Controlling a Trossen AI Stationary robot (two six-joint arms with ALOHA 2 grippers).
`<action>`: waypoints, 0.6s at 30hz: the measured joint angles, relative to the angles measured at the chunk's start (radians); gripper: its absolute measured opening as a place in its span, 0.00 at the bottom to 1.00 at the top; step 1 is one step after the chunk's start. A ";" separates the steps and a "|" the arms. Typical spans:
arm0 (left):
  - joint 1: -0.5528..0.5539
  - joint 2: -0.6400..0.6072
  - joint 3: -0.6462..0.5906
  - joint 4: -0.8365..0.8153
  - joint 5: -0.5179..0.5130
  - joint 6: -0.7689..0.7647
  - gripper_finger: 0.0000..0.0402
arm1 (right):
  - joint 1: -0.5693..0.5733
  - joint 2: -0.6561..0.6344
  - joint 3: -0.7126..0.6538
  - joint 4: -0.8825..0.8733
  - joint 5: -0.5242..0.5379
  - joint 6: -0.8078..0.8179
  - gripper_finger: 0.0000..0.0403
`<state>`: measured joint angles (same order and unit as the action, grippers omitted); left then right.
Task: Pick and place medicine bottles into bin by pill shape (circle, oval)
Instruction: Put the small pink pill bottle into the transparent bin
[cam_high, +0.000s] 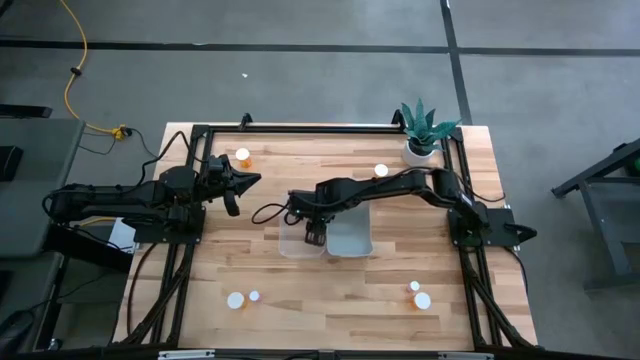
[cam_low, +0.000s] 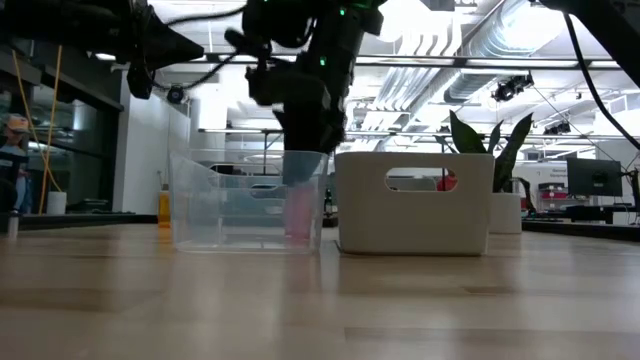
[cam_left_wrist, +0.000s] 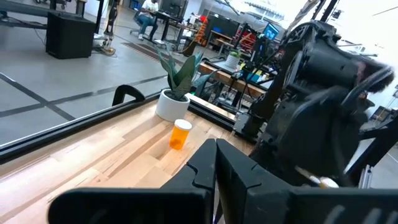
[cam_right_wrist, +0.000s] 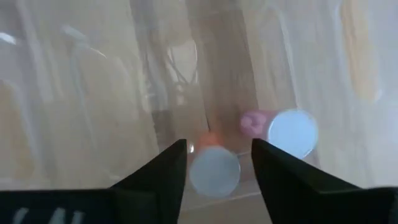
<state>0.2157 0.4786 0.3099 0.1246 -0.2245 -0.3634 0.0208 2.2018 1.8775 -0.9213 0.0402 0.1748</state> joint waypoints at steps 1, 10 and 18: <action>0.000 0.000 0.000 0.000 0.000 0.000 0.00 | 0.000 -0.001 0.014 -0.014 0.000 -0.009 0.47; 0.000 0.000 0.000 0.000 0.001 0.000 0.00 | -0.006 -0.046 0.129 -0.128 -0.023 -0.154 0.57; 0.000 0.000 0.000 -0.001 0.004 0.000 0.00 | -0.042 -0.309 -0.140 -0.009 0.026 -0.163 0.58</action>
<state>0.2157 0.4786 0.3099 0.1238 -0.2207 -0.3632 -0.0208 1.8927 1.7379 -0.9299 0.0667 0.0120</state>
